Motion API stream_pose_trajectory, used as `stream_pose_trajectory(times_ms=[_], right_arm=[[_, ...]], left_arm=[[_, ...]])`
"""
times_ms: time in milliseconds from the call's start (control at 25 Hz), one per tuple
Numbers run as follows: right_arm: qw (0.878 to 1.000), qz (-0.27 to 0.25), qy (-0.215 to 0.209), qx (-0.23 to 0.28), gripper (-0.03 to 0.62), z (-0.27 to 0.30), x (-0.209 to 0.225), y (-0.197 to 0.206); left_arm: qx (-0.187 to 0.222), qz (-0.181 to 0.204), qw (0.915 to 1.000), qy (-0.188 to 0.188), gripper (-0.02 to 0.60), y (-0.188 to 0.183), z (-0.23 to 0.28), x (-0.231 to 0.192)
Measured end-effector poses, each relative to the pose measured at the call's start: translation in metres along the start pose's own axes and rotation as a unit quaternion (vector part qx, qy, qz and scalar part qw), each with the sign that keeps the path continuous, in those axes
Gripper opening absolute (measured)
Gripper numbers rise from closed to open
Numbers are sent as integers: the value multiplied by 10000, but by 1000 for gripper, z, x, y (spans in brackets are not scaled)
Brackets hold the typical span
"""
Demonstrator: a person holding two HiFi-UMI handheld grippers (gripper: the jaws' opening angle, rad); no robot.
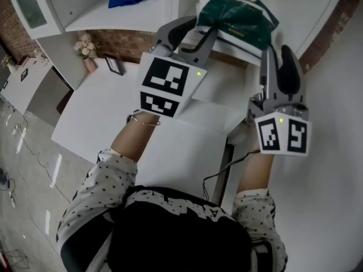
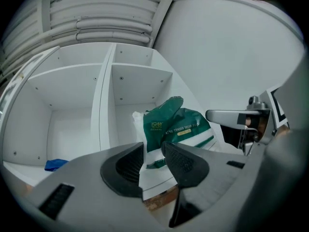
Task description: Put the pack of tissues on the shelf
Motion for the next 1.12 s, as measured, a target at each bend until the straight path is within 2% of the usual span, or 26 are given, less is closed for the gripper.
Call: stream_pose_trajectory(times_ms=[160, 360, 640, 800, 1000, 1120], right_arm=[[9975, -686, -125, -76, 161, 0, -15, -3], [9889, -1441, -126, -347, 160, 16, -29, 13], [9825, -1702, -139, -748, 160, 34, -29, 20], [9796, -1821, -11, -849, 158, 43, -33, 24], [9773, -1885, 19, -967, 144, 54, -37, 30], [9743, -1991, 51, -1055, 144, 54, -37, 29]], left_arm=[[-67, -21, 10000, -25, 166, -1, 2, 2], [-70, -83, 9999, 35, 167, 4, 3, 2], [-14, -4, 9998, 195, 173, -3, 2, -1], [1, 103, 9997, 242, 173, -2, -1, -3], [9, 265, 9995, 189, 173, 0, -5, -10], [74, 200, 9994, 279, 173, -3, -10, -7]])
Point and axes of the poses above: the fingertips, and each gripper's own axes: z forward along the fingers, x to its right, y out of its underside, the point moved 5 cm from there along -z, backward along the fingers
